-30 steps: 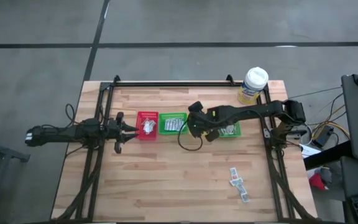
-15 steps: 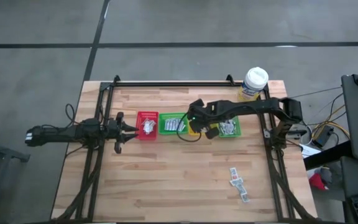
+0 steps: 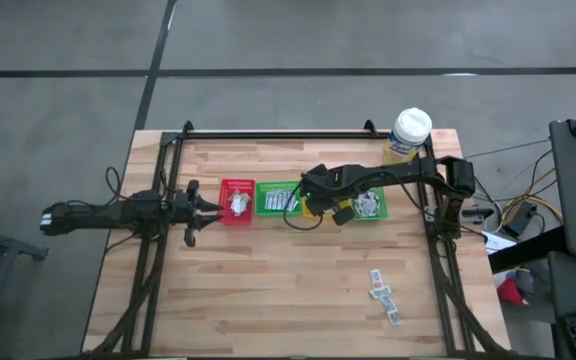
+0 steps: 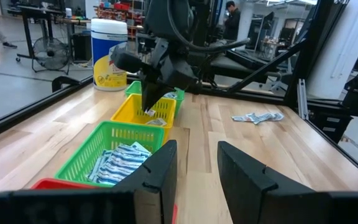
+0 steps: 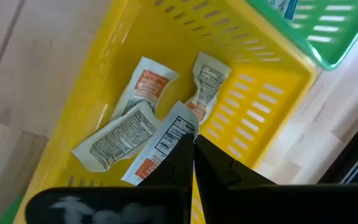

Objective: Pick & Place First Aid Supplies
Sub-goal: Put the orange ointment pack into the yellow bin

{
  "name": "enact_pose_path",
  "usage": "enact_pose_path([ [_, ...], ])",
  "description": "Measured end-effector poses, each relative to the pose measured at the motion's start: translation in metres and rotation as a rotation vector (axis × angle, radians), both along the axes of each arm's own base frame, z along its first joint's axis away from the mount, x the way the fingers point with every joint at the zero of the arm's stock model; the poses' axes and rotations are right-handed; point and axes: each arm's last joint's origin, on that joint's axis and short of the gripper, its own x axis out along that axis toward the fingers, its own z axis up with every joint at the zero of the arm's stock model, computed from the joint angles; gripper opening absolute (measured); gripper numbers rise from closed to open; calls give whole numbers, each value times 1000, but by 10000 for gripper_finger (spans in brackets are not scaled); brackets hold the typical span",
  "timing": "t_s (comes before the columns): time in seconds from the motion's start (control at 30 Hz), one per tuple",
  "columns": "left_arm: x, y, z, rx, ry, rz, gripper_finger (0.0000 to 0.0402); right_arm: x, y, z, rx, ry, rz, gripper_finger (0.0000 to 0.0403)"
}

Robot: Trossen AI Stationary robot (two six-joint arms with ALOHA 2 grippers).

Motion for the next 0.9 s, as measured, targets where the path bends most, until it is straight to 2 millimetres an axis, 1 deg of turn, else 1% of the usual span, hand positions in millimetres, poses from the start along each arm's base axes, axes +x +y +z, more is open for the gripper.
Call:
enact_pose_path([
  [0.17, 0, 0, 0, 0, 2, 2, 113, 0, -1, -4, 2, 17, -1, 8],
  [0.9, 0, 0, 0, 0, 3, 2, 113, 0, -1, -4, 10, 2, -34, 9],
])
